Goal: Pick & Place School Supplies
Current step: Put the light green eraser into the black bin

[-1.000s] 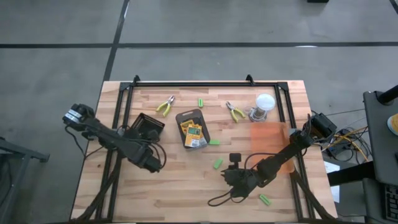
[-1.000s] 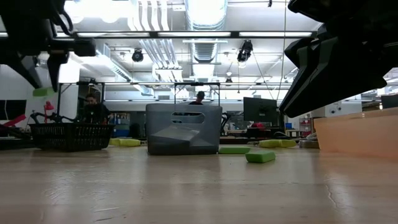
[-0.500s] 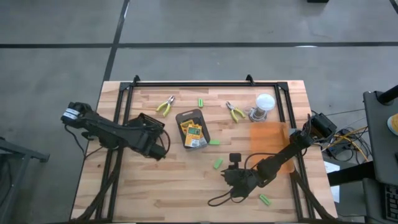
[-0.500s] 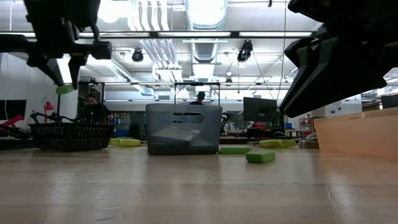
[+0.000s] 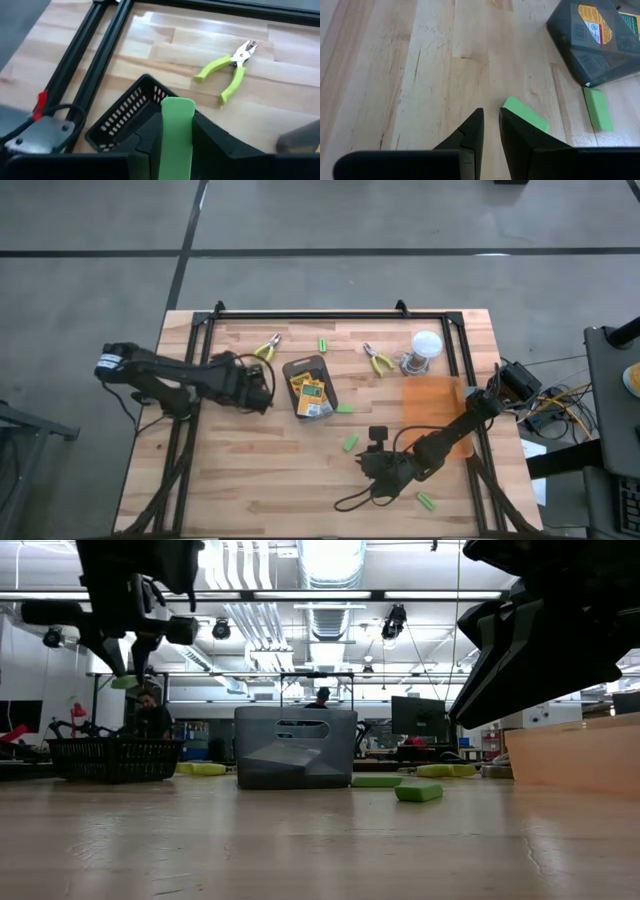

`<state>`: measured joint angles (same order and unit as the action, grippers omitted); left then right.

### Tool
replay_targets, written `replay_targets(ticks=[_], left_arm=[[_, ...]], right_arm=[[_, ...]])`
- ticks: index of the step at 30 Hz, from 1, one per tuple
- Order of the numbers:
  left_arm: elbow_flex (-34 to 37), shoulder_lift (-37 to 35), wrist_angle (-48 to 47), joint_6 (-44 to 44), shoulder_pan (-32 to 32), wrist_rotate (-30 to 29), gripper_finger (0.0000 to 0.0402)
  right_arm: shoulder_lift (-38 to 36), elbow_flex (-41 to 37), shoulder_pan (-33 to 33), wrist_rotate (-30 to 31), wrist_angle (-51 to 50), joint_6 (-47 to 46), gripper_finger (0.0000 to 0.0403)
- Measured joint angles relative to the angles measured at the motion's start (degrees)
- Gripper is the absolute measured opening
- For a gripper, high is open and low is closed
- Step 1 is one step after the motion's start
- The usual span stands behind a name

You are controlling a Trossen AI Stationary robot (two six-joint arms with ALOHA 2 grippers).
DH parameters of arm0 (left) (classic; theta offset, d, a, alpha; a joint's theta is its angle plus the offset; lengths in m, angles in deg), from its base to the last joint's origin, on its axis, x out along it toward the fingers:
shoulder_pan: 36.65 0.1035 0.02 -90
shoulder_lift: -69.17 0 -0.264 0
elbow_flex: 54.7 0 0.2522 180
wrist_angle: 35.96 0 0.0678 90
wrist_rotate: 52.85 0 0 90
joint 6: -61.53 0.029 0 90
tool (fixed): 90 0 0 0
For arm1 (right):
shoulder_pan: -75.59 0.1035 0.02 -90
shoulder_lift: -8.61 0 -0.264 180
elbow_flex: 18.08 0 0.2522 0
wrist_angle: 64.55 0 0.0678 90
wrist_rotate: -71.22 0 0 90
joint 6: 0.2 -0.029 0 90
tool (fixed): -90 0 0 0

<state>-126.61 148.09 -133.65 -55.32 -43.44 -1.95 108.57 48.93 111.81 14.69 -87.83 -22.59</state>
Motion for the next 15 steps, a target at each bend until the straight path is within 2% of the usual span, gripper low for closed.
replay_targets(ticks=[9, 15], left_arm=[[0.3, 0.2, 6.4, 11.3, 5.7, 1.2, 0.0096], [1.6, 1.5, 8.7, 13.3, 6.2, 2.1, 0.0096]], right_arm=[[0.0, 0.0, 0.0, 0.0, 0.0, 0.0, 0.0057], [0.0, 0.0, 0.0, 0.0, 0.0, 0.0, 0.0057]])
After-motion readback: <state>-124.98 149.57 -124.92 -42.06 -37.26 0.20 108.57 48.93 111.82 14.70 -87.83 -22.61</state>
